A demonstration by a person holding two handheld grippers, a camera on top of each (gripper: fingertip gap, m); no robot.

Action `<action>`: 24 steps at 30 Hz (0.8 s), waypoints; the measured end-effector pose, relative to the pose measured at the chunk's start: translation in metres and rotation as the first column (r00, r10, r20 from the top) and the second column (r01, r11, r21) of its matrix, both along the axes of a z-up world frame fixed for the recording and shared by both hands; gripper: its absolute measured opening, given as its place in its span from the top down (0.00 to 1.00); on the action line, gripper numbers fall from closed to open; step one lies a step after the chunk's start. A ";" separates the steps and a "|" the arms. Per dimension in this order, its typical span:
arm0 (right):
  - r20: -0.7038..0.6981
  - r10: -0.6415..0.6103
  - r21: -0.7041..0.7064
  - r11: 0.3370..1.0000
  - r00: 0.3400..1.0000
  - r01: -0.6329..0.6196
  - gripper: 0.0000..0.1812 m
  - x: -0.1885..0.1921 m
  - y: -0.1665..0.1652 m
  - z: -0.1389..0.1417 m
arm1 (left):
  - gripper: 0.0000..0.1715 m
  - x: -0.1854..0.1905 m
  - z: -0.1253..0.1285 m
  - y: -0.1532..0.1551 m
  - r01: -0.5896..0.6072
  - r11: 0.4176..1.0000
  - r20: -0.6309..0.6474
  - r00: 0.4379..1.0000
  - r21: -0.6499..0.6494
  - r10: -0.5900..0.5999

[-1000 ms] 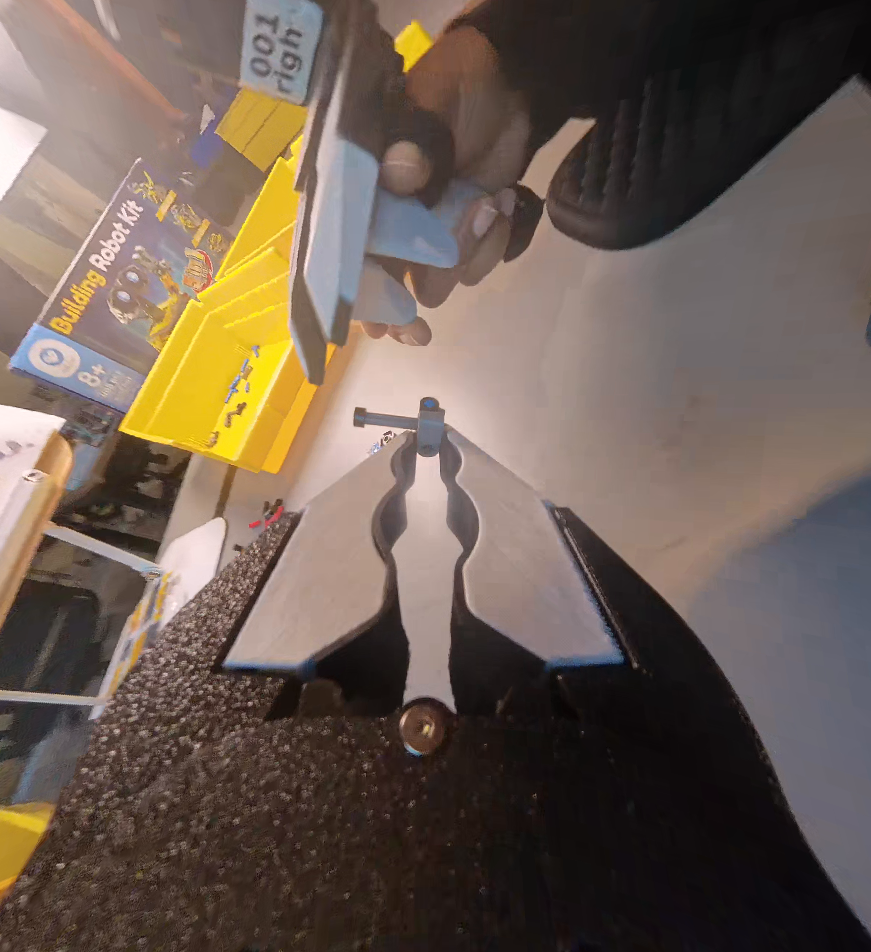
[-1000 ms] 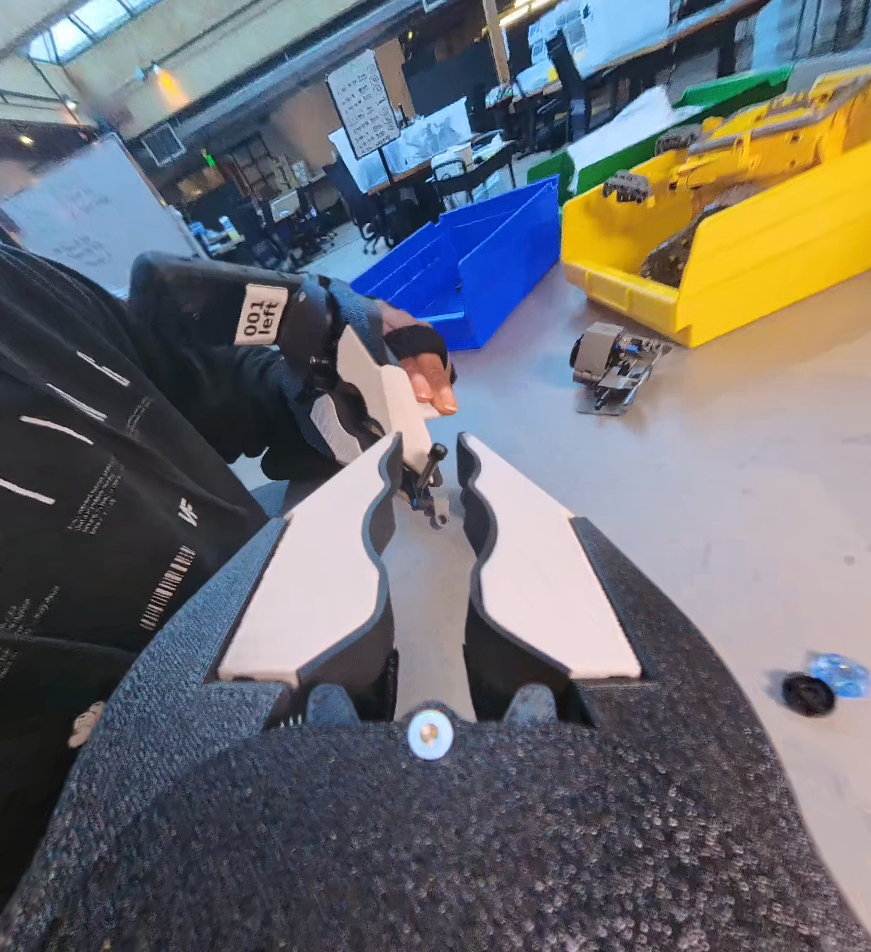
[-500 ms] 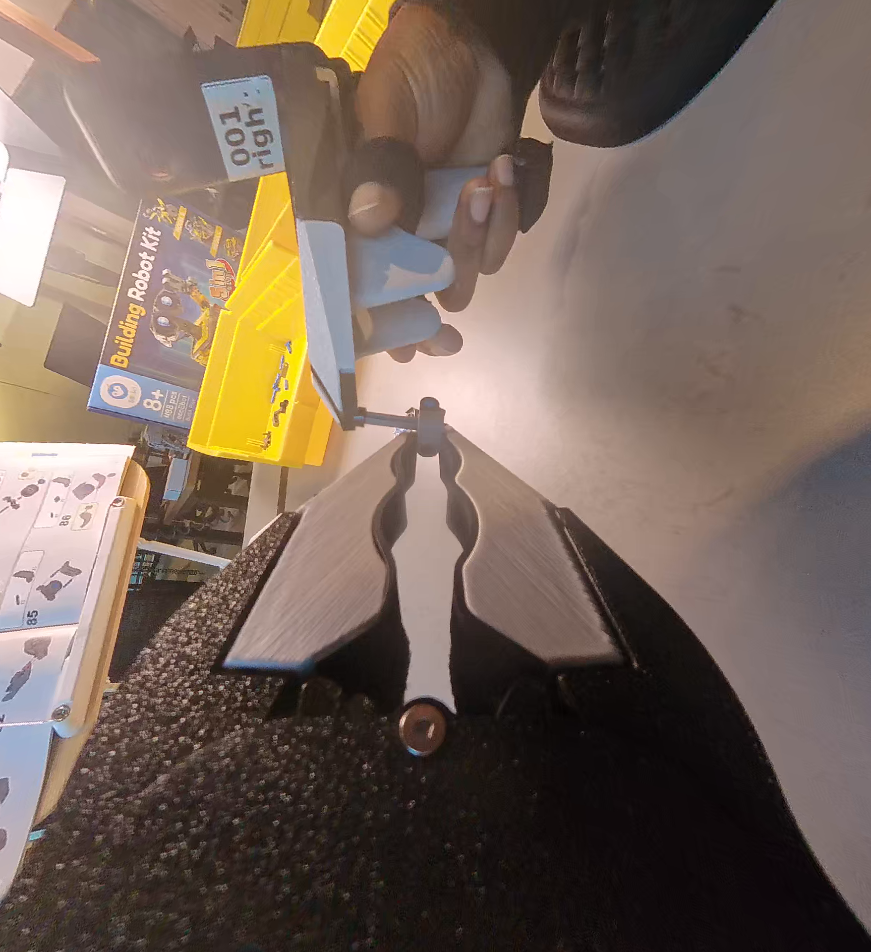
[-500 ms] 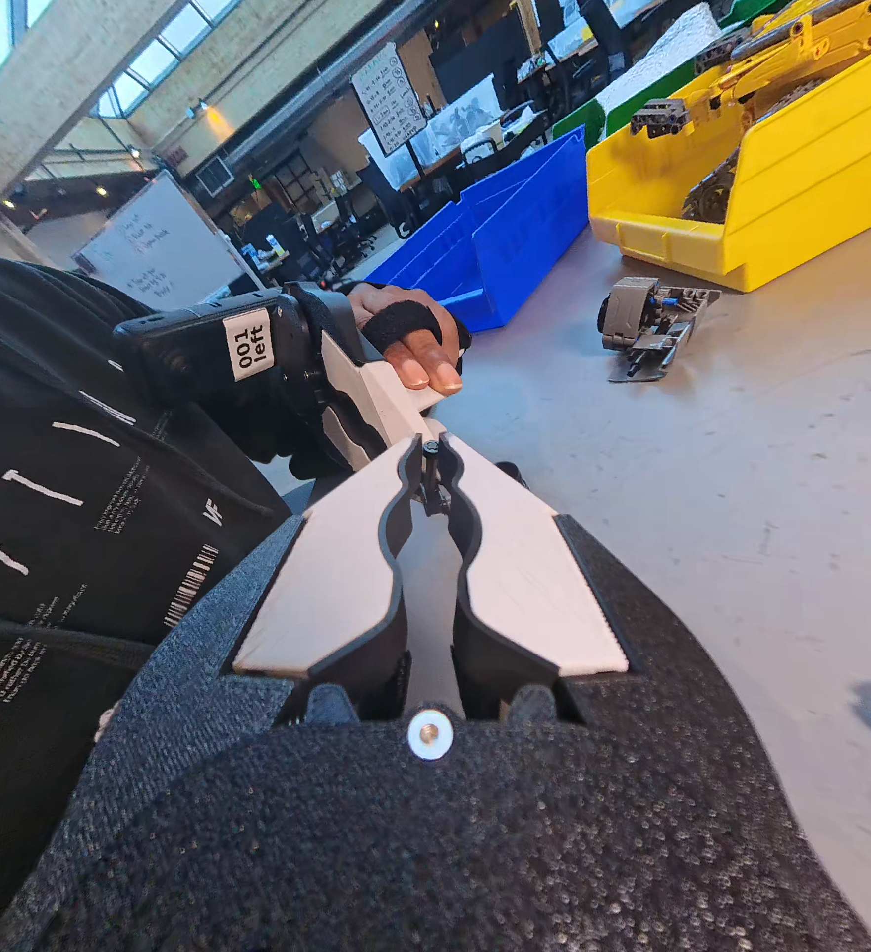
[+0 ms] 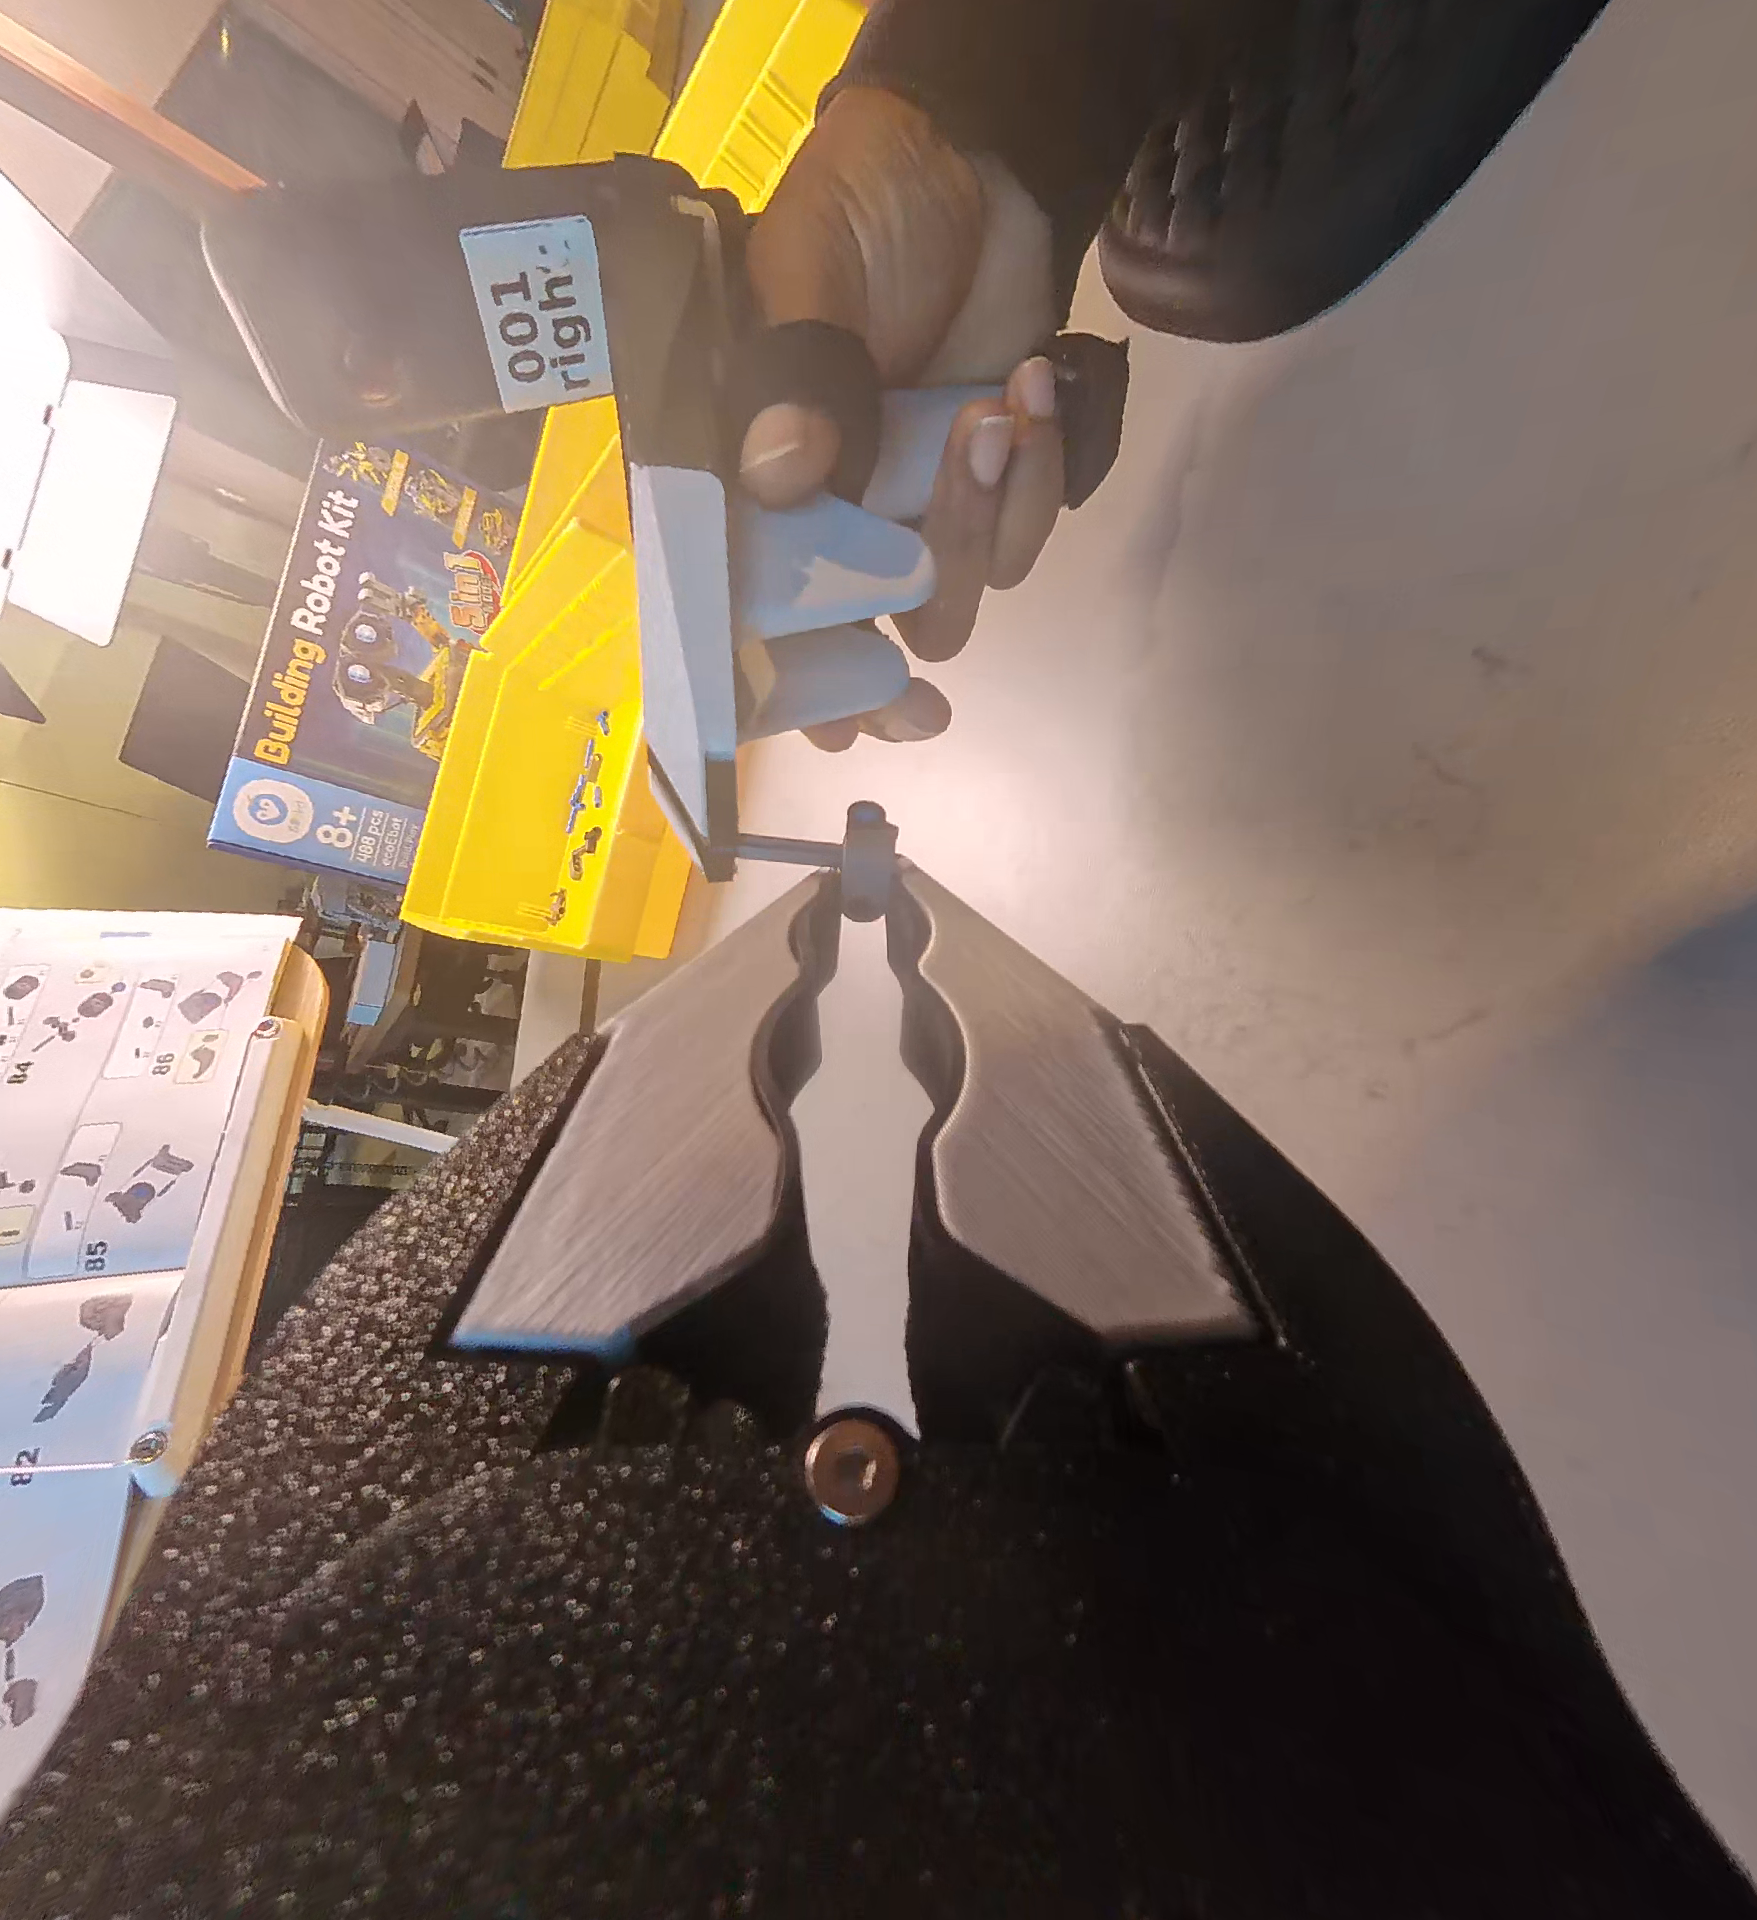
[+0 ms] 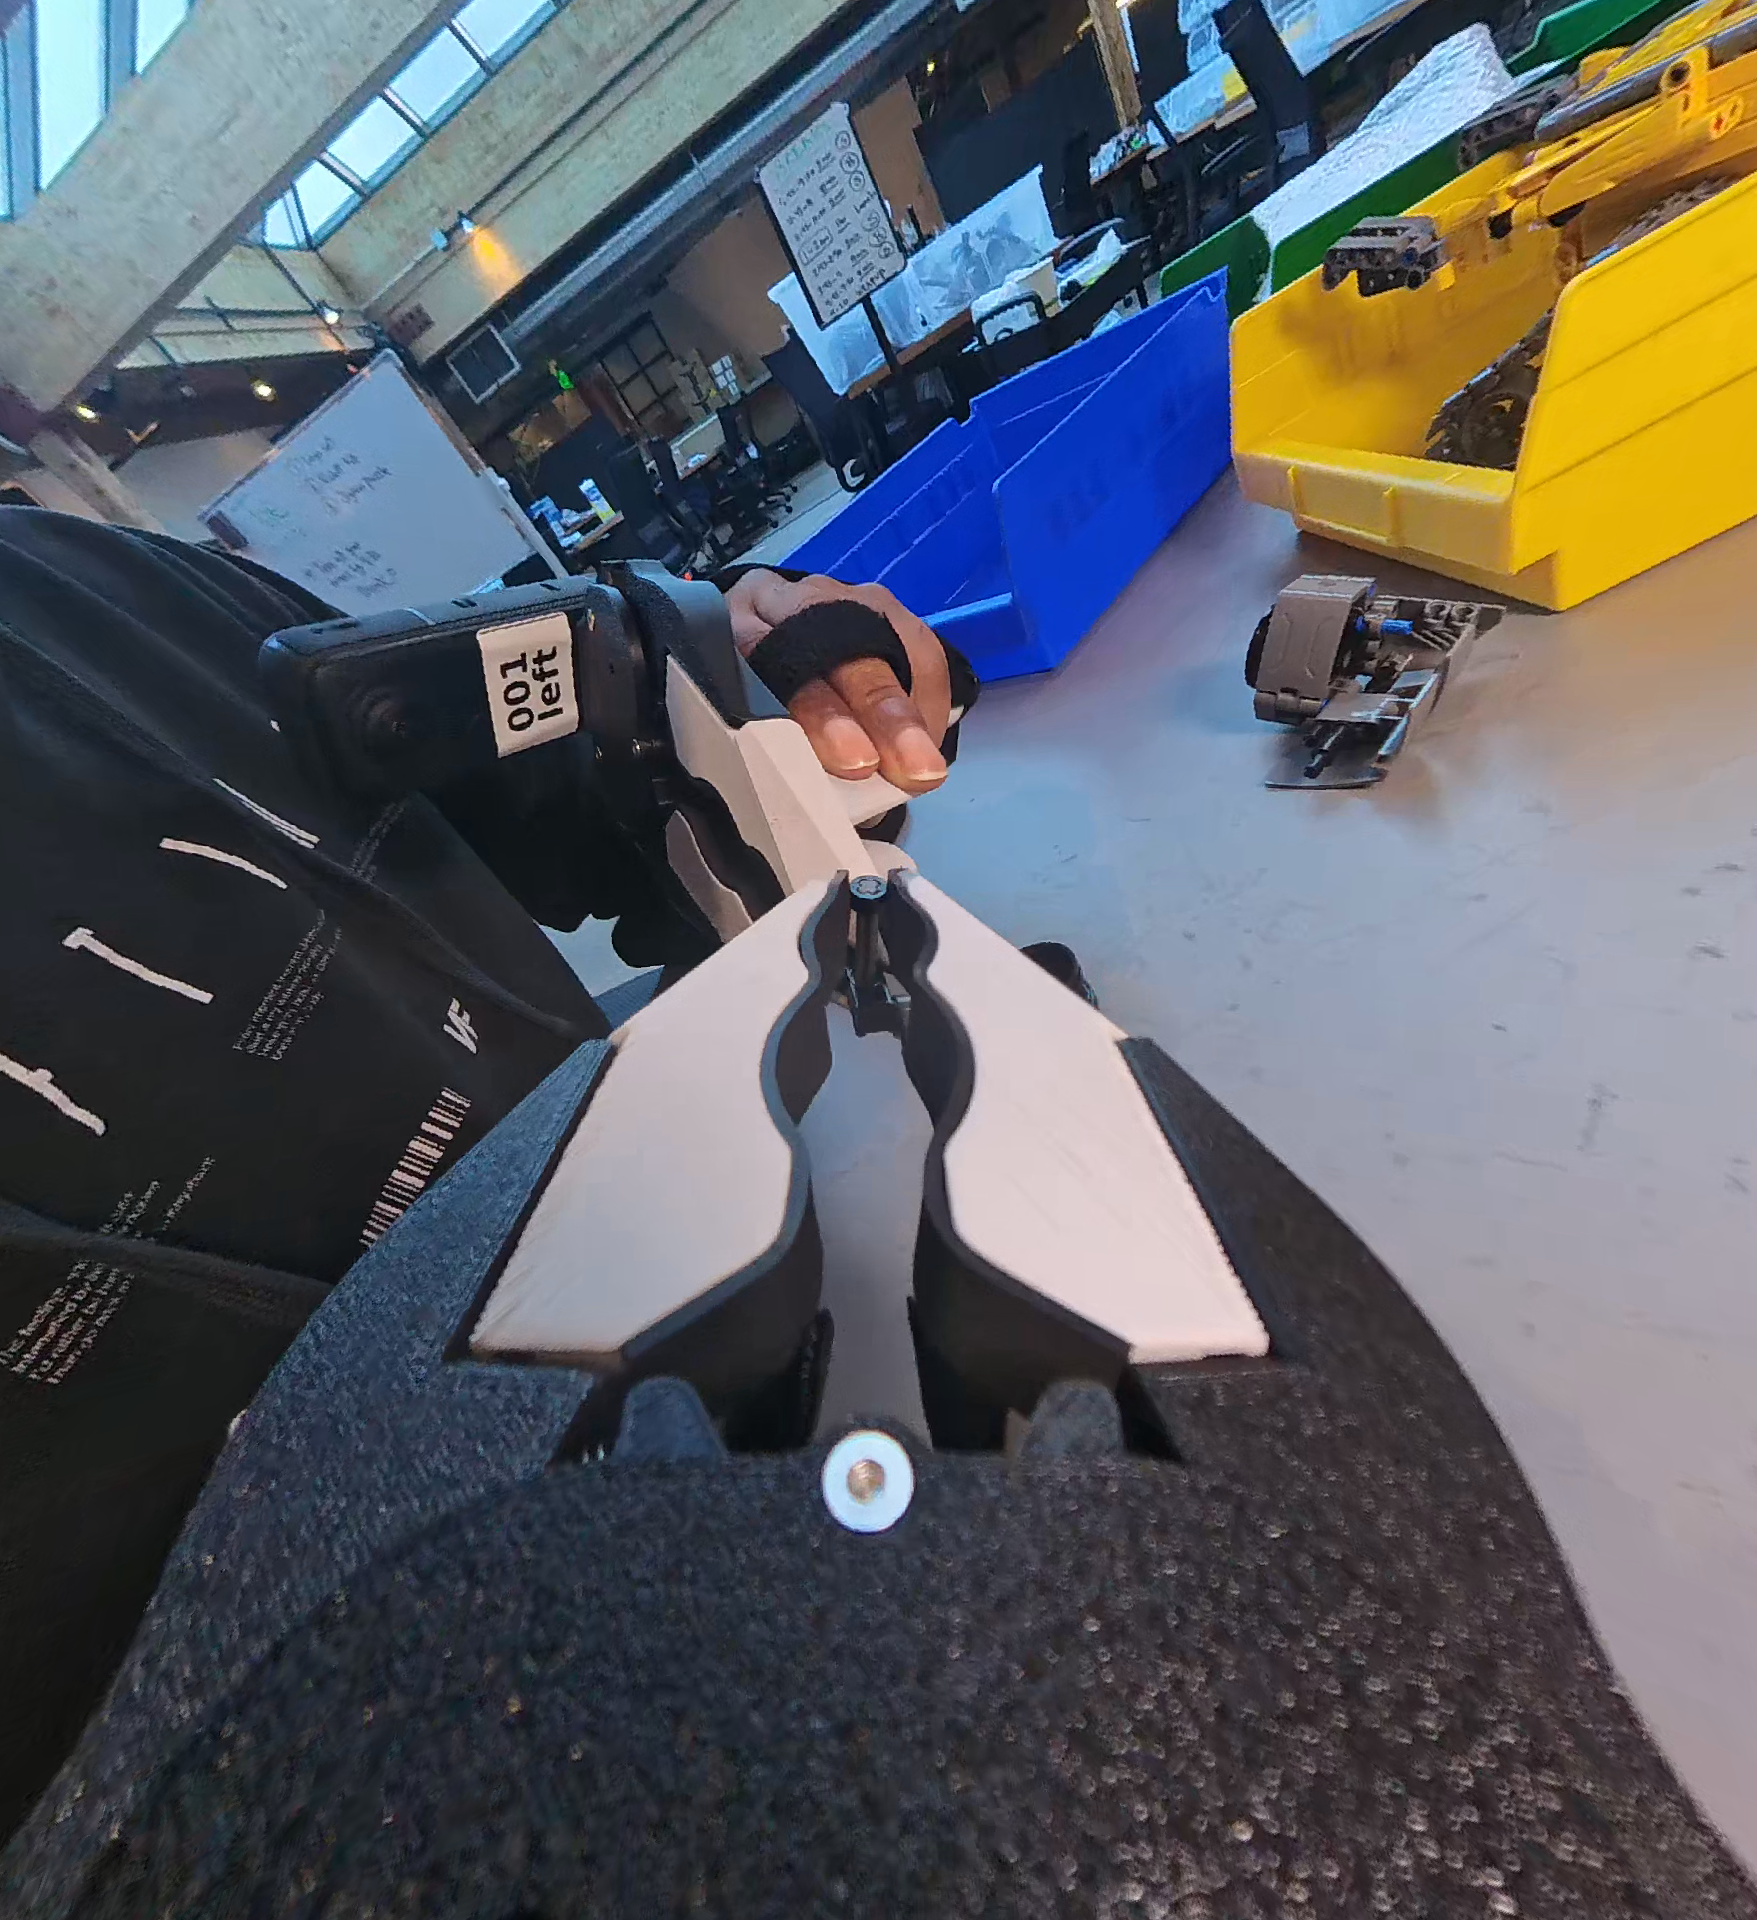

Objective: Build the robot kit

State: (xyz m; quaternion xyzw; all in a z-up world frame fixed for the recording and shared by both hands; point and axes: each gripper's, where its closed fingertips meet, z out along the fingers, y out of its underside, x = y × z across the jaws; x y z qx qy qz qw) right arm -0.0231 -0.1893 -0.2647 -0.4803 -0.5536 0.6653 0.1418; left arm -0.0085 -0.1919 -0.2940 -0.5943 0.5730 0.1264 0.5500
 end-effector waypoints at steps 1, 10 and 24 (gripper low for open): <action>0.001 0.005 -0.009 1.000 1.000 -0.005 0.96 0.000 -0.001 0.000 | 0.96 0.000 0.000 -0.001 0.000 1.000 0.006 1.000 -0.003 0.000; 0.036 0.068 -0.088 0.994 0.997 -0.065 0.97 0.003 -0.011 -0.006 | 0.96 0.002 0.000 -0.008 0.022 0.998 0.022 1.000 -0.062 -0.021; 0.026 0.075 0.087 0.993 0.997 -0.077 0.85 0.011 -0.011 -0.014 | 0.96 0.007 -0.001 -0.010 0.123 0.947 0.301 0.953 -0.297 -0.029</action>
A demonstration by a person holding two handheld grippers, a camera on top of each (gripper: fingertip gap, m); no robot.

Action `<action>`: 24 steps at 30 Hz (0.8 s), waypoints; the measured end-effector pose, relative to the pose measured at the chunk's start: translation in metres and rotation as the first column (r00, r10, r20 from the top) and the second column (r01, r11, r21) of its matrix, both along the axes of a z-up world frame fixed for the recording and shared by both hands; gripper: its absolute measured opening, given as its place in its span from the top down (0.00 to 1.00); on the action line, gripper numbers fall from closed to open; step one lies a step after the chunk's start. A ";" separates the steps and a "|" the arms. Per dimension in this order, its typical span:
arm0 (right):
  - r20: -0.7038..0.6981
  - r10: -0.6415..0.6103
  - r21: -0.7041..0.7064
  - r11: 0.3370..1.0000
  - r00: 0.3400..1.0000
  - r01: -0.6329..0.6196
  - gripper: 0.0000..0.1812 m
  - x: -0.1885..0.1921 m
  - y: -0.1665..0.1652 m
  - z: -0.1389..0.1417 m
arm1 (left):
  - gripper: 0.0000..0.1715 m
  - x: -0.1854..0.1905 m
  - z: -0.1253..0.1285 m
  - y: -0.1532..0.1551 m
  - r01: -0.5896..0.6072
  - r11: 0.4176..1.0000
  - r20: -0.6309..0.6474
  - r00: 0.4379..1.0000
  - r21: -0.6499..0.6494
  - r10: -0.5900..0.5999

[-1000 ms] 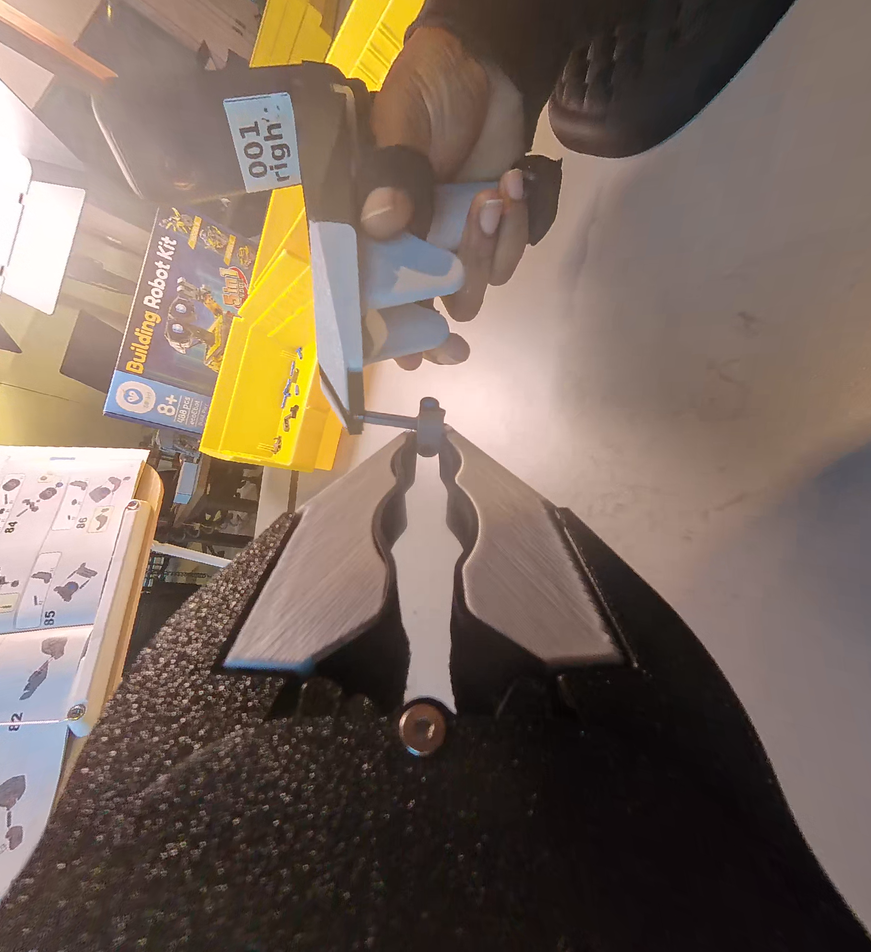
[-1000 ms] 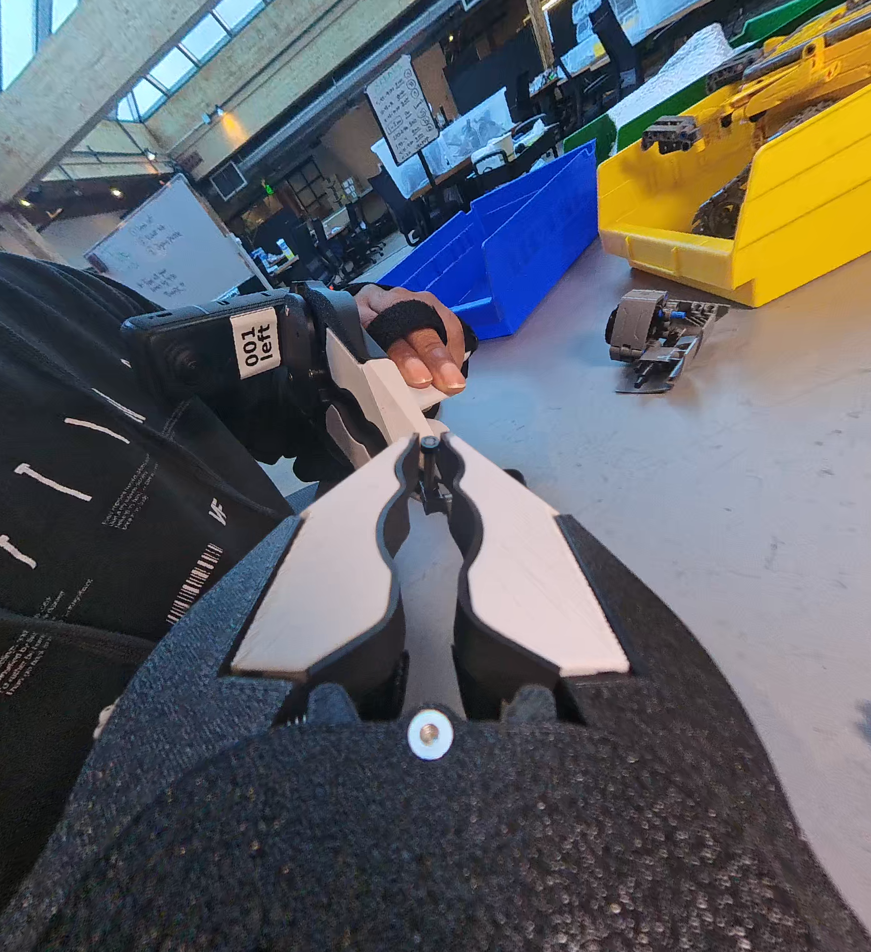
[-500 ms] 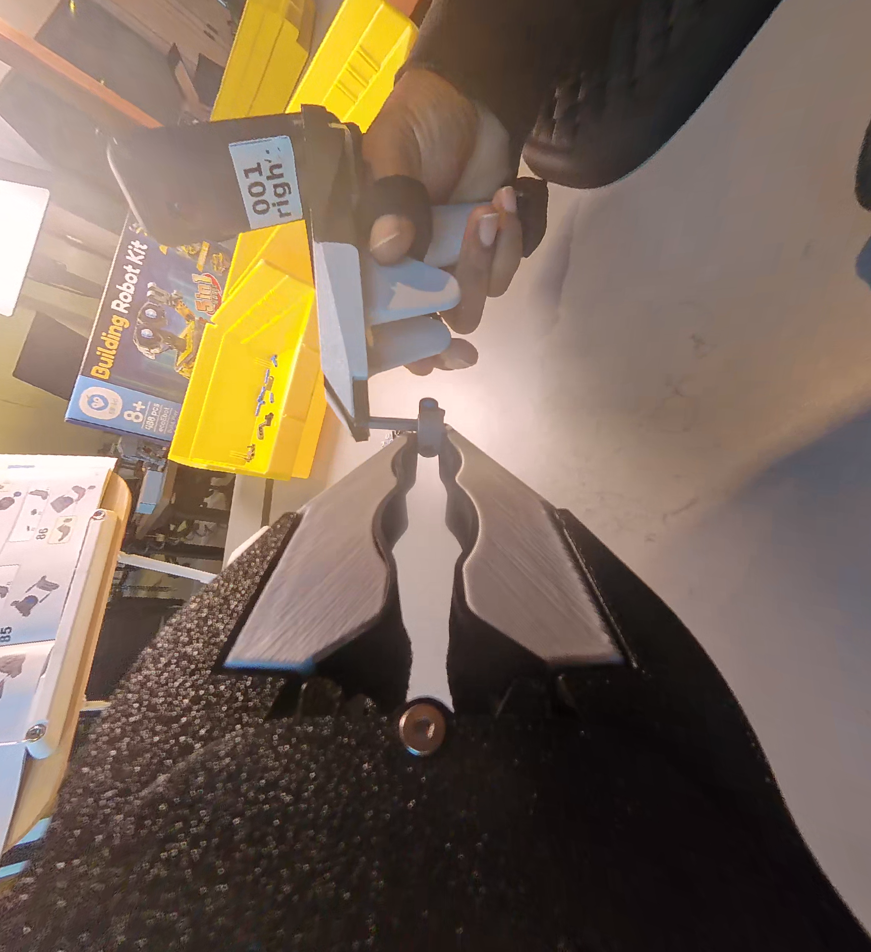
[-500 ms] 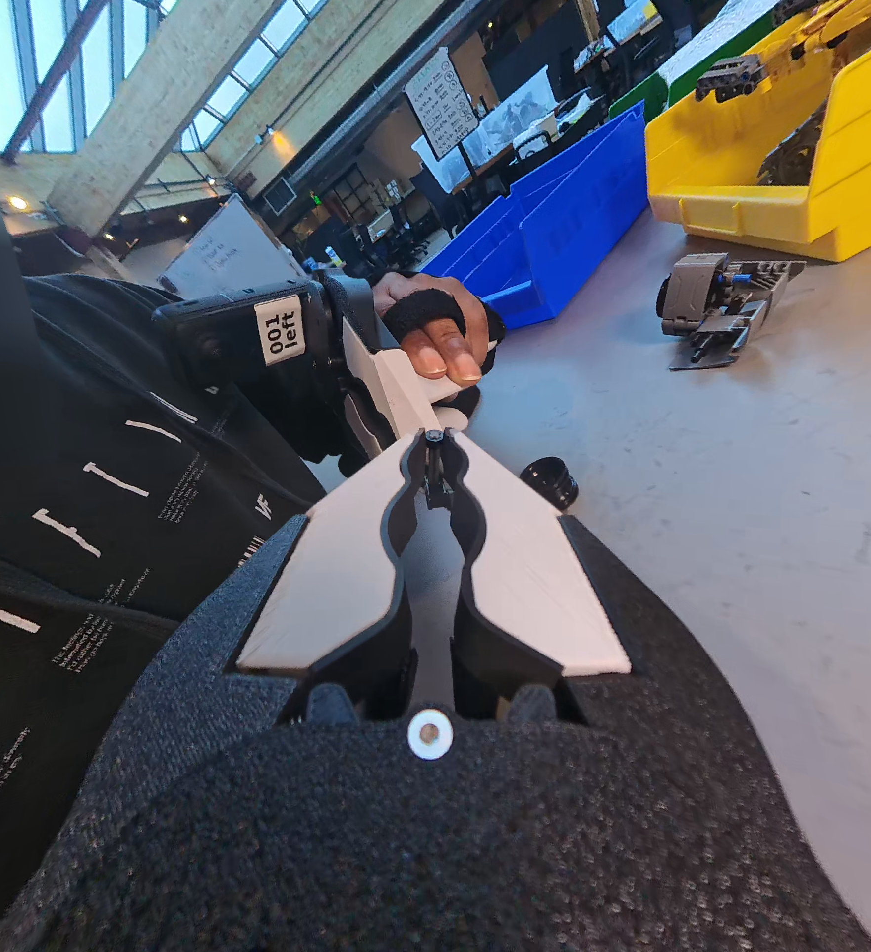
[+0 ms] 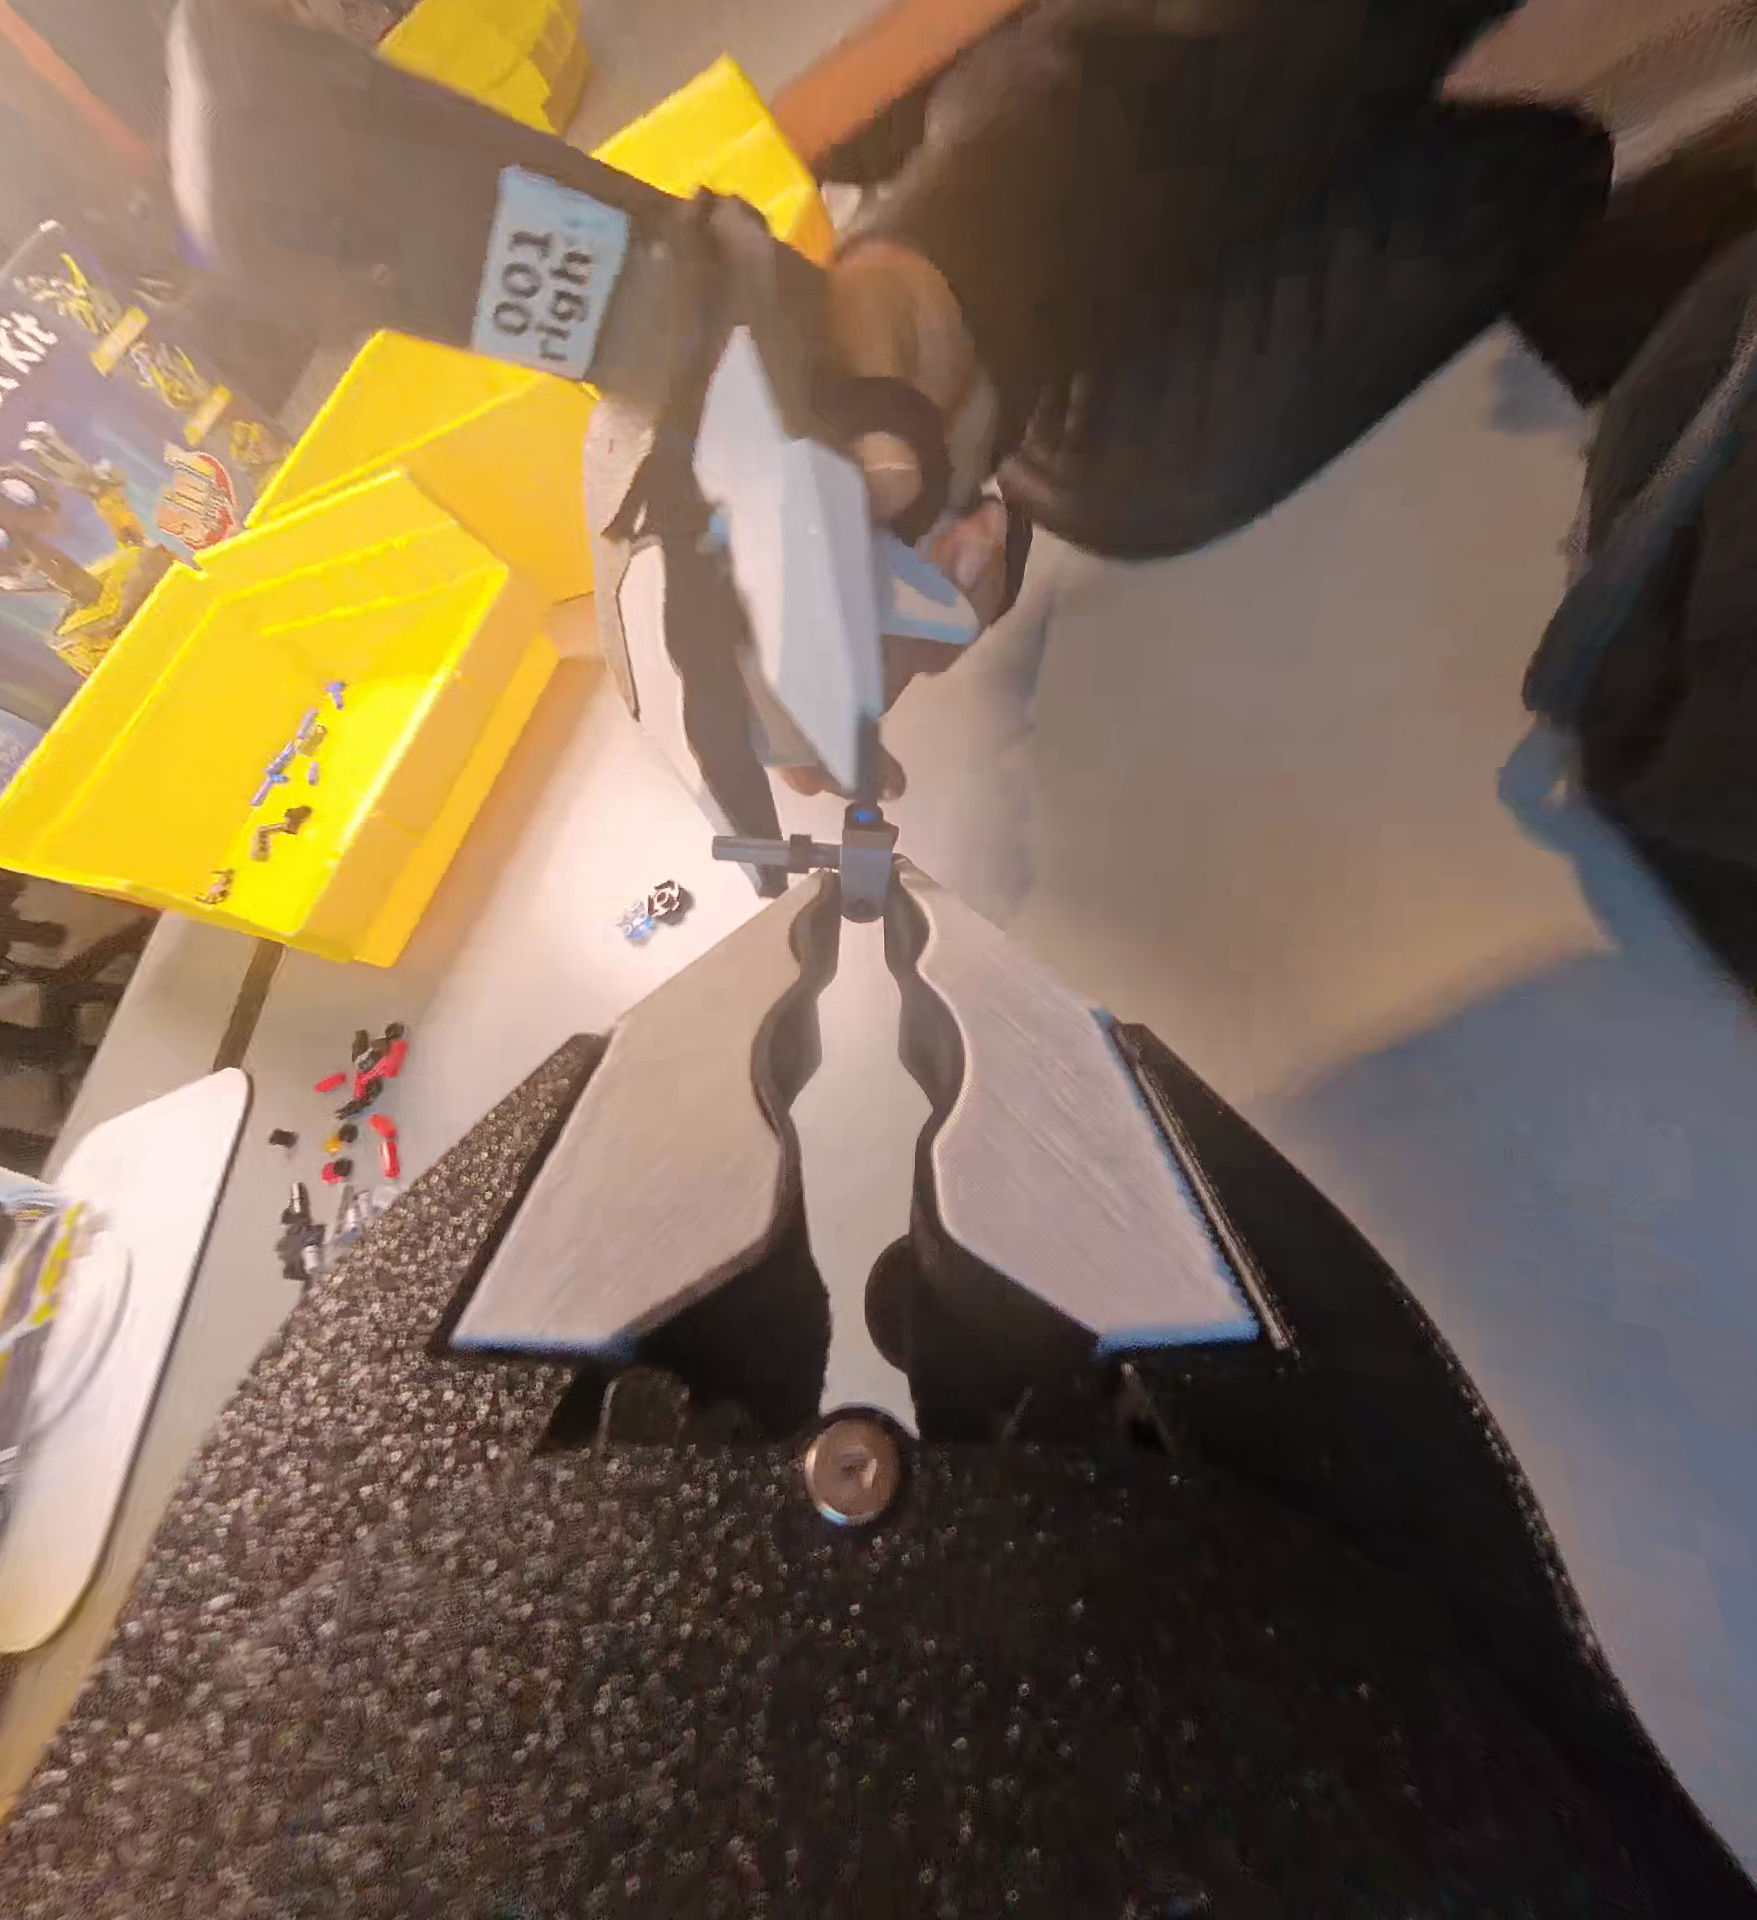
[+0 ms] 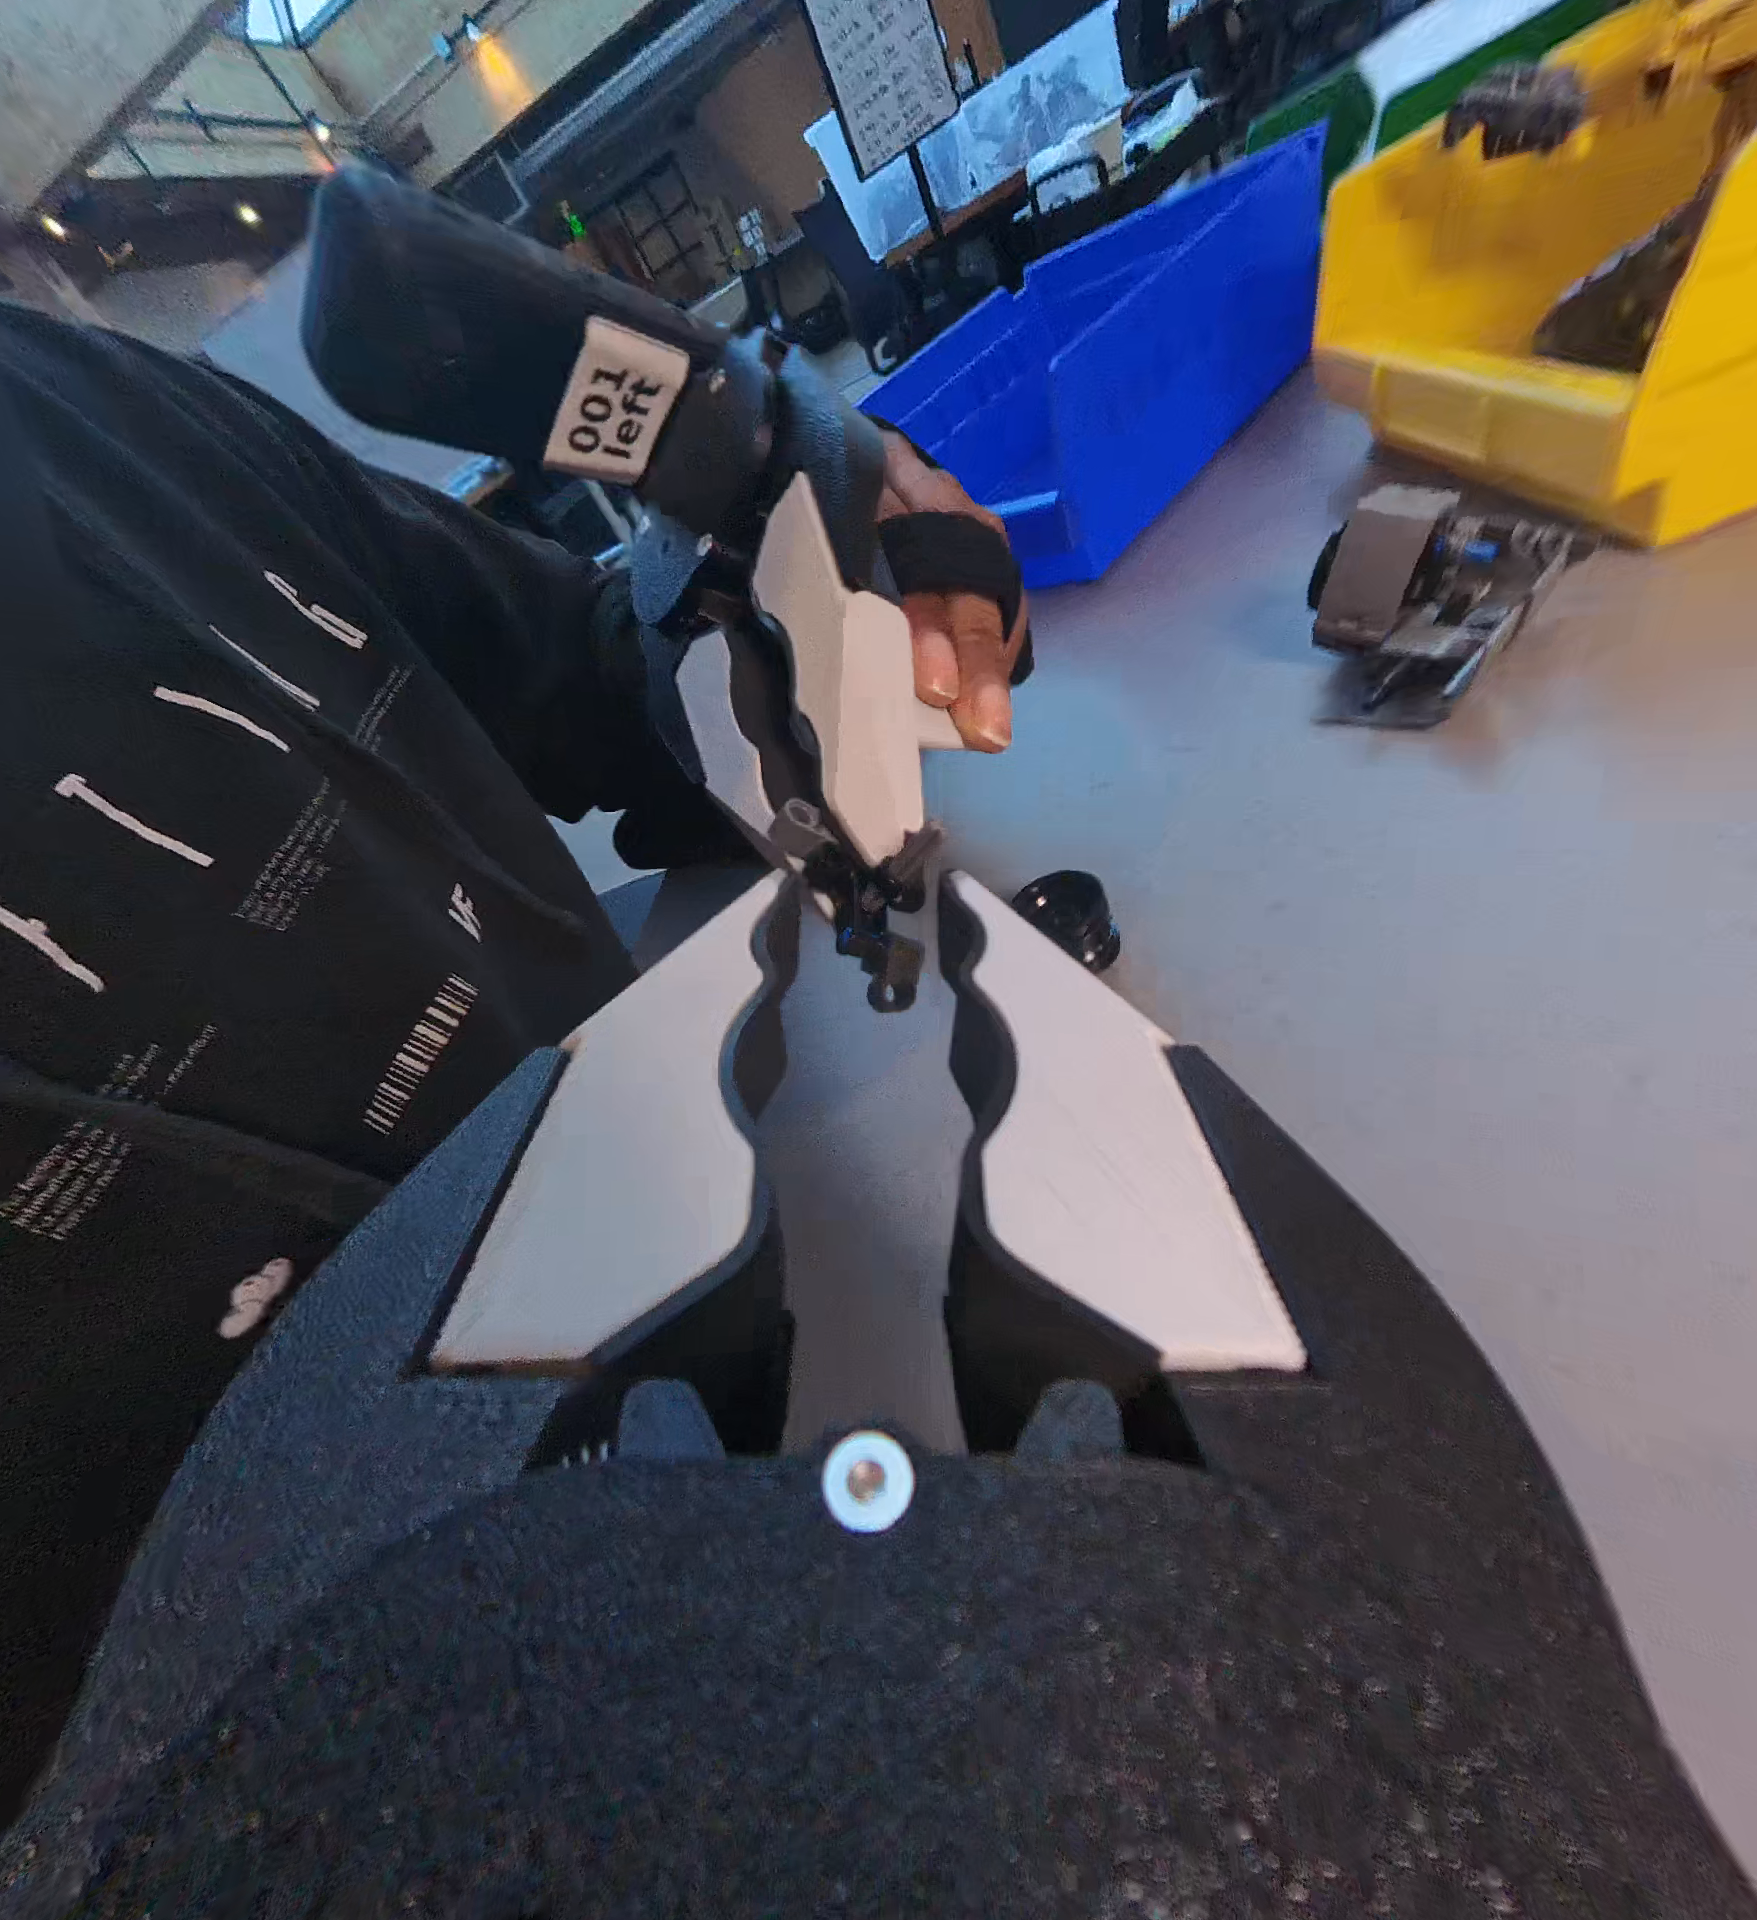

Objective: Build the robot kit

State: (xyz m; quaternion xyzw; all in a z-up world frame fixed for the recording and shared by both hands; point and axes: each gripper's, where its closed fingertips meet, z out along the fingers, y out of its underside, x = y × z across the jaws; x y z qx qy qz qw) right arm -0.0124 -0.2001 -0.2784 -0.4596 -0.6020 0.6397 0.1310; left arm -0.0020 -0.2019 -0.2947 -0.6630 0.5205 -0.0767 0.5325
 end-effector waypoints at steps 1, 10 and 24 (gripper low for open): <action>-0.067 -0.013 0.080 0.997 0.998 0.018 0.85 0.002 0.000 0.005 | 0.96 -0.002 0.001 0.001 -0.004 1.000 0.026 1.000 -0.019 0.004; -0.262 -0.070 0.561 0.801 0.962 0.211 0.89 0.000 -0.003 0.003 | 0.96 -0.003 0.015 0.001 0.015 0.994 0.186 0.983 -0.109 0.006; -0.350 -0.077 0.598 0.749 0.934 0.286 0.89 0.000 -0.006 0.014 | 0.96 0.000 0.022 -0.006 0.060 0.987 0.225 0.974 -0.152 -0.025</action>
